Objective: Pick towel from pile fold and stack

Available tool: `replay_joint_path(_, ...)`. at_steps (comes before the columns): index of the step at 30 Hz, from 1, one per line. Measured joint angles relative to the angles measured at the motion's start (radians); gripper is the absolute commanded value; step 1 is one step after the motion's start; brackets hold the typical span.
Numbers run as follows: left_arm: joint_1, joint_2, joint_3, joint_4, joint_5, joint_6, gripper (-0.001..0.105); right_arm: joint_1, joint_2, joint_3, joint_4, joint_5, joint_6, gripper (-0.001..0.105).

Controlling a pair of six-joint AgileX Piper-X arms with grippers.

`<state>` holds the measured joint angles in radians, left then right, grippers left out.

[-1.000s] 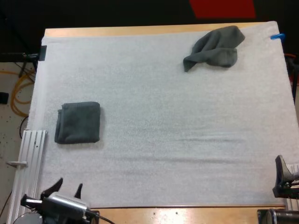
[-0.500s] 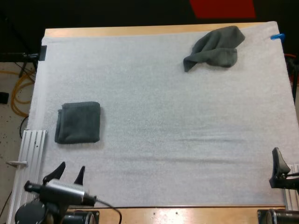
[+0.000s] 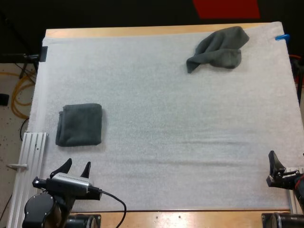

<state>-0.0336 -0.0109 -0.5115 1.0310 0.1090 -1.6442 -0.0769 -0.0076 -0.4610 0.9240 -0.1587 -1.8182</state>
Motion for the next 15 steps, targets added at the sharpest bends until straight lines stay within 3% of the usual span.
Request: replay_joint_path(15, 0.000, 0.000, 0.000, -0.001, 0.000, 0.000, 0.047, 0.000, 0.000, -0.024, 0.045, 0.000, 0.000, 0.085)
